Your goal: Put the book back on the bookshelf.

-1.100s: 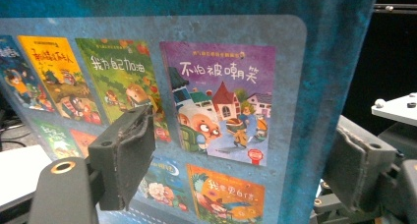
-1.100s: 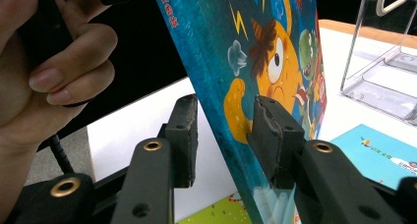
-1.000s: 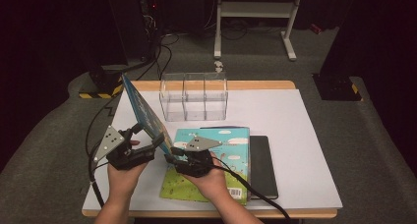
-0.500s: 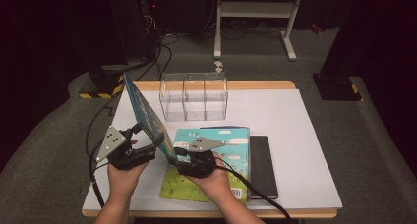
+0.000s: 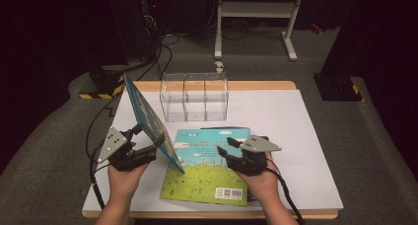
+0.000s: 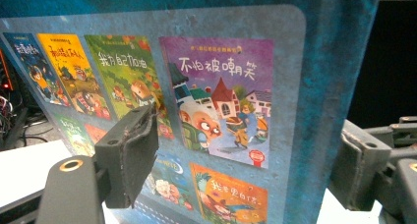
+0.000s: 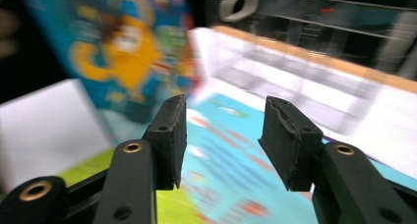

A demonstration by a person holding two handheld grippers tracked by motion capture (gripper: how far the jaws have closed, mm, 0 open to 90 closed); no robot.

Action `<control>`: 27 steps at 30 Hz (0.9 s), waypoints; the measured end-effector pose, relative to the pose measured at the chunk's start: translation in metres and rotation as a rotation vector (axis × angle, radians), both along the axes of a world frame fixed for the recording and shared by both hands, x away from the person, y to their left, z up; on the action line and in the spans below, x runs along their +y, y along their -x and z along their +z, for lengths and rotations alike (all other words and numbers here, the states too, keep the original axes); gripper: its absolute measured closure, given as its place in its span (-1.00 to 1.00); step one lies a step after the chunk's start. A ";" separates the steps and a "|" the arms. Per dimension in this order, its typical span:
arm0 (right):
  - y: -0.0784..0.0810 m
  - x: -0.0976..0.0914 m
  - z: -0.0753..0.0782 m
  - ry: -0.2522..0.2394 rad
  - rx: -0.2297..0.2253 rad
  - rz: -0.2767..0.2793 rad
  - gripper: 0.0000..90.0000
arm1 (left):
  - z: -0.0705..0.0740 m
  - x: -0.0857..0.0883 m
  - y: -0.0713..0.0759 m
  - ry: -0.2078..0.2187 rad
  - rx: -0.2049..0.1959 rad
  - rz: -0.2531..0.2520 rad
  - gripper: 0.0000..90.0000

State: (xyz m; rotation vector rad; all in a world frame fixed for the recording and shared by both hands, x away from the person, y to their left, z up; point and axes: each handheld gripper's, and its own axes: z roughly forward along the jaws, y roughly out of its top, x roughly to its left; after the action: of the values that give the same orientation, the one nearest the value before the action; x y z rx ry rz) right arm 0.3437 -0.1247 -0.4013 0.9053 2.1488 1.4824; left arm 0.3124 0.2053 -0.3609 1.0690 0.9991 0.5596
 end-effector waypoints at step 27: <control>-0.011 -0.105 -0.049 -0.119 0.028 -0.240 0.10 | 0.009 -0.010 0.013 -0.080 0.087 0.141 -0.19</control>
State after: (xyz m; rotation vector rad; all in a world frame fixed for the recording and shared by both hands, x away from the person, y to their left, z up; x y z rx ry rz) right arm 0.3542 -0.2299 -0.4499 1.1867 1.9080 1.4943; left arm 0.2995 0.1958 -0.3515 1.1064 1.1425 0.6776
